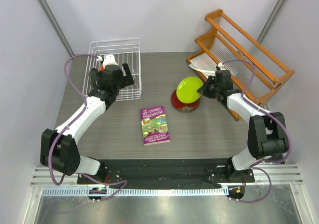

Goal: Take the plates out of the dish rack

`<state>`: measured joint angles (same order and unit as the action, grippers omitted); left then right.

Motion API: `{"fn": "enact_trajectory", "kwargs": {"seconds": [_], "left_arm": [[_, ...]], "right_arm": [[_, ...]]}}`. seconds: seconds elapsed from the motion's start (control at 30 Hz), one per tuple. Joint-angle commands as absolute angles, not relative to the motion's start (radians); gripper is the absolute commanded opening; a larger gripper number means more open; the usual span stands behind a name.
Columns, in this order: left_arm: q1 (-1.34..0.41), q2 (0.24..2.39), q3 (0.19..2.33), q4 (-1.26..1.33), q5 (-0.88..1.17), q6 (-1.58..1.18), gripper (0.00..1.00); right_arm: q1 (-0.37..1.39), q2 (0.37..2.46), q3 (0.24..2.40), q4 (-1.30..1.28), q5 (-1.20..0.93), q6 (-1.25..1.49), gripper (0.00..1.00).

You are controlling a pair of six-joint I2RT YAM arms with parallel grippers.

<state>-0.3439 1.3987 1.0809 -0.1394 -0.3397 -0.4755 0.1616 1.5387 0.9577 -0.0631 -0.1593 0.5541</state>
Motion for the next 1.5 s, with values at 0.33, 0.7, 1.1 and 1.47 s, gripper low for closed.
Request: {"fn": "enact_trajectory", "kwargs": {"seconds": [0.33,0.7,1.1,1.47], "left_arm": [[-0.298,1.445,1.12,-0.193,-0.525,-0.393,0.99],[-0.268,1.471,1.126,-0.195,-0.526,-0.39,1.0],[-0.203,1.486,1.134,-0.201,-0.506,-0.39,1.0],[-0.138,1.563,1.164,-0.178,-0.505,-0.379,0.99]], "right_arm": [[0.156,1.658,0.963,-0.058,-0.208,0.518,0.03],[0.156,1.695,0.986,-0.093,-0.253,0.488,0.49],[0.186,1.655,1.081,-0.273,-0.123,0.387,0.75],[0.216,1.605,1.097,-0.298,0.028,0.376,0.77]]}}
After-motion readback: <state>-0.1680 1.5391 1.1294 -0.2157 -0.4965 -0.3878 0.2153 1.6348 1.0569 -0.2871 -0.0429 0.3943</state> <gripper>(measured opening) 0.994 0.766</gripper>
